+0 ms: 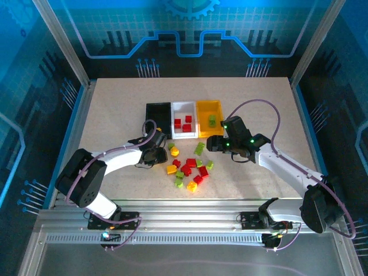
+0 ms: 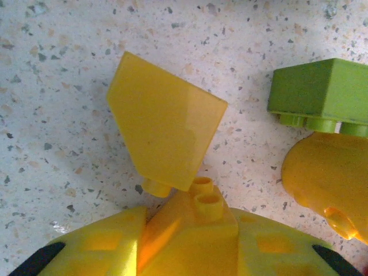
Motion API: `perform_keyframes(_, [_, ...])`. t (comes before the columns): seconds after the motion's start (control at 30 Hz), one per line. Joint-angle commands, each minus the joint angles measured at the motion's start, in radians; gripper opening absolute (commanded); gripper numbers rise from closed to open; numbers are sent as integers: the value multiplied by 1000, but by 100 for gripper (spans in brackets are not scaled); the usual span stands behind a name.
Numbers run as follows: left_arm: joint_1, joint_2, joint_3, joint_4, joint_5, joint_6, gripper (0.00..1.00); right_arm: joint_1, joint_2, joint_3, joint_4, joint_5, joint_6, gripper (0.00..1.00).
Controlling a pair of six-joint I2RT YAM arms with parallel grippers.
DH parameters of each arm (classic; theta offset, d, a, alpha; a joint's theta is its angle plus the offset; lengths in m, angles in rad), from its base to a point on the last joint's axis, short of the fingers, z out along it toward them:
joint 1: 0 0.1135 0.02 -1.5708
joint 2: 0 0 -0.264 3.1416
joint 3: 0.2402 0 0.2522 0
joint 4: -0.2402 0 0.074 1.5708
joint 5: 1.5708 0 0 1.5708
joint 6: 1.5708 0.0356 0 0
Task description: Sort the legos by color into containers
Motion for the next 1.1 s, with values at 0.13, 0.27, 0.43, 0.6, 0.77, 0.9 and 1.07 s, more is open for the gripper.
perform_keyframes(0.13, [22, -196, 89, -129, -53, 28, 32, -18, -5, -11, 14, 1, 4, 73])
perform_keyframes(0.27, [104, -139, 224, -135, -69, 43, 32, -20, -3, -11, 19, 0, 9, 73])
perform_keyframes(0.43, [152, 69, 432, -128, -137, 50, 32, -22, 5, -11, 10, 8, 8, 73])
perform_keyframes(0.6, [168, 272, 611, -168, -152, 54, 32, -27, -3, -44, 1, 6, 7, 73])
perform_keyframes(0.77, [168, 371, 701, -203, -146, 49, 44, -28, -22, -54, -4, -2, 7, 73])
perform_keyframes(0.9, [166, 366, 701, -184, -108, 30, 59, -28, -15, -56, -5, -20, 6, 73])
perform_keyframes(1.07, [140, 278, 685, -163, -58, 23, 77, -27, 13, -66, 6, -51, 28, 73])
